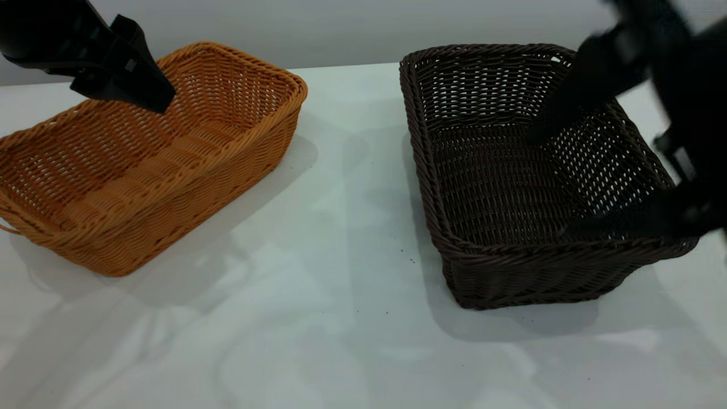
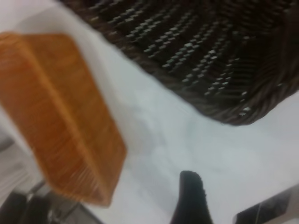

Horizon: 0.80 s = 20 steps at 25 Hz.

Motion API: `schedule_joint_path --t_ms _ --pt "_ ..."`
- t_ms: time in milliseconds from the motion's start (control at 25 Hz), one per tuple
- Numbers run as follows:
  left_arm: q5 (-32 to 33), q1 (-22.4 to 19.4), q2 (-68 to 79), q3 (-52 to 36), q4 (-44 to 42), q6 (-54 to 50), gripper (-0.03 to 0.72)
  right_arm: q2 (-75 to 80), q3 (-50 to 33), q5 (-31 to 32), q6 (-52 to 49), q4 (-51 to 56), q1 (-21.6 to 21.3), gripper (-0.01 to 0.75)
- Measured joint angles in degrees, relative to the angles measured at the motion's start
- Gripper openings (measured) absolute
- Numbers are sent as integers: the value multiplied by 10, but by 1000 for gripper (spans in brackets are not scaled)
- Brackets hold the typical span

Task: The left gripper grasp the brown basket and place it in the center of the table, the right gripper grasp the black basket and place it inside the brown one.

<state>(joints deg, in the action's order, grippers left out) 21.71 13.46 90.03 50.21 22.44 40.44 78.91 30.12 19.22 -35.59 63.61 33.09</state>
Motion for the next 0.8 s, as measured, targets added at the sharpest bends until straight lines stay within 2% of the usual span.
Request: schedule_joint_path --t_ms 240,800 --pt "-2 0 0 0 0 1 490 60 1 -71 -40 38 48 489" --pt "-11 0 0 0 2 1 490 111 1 -182 -40 104 48 489"
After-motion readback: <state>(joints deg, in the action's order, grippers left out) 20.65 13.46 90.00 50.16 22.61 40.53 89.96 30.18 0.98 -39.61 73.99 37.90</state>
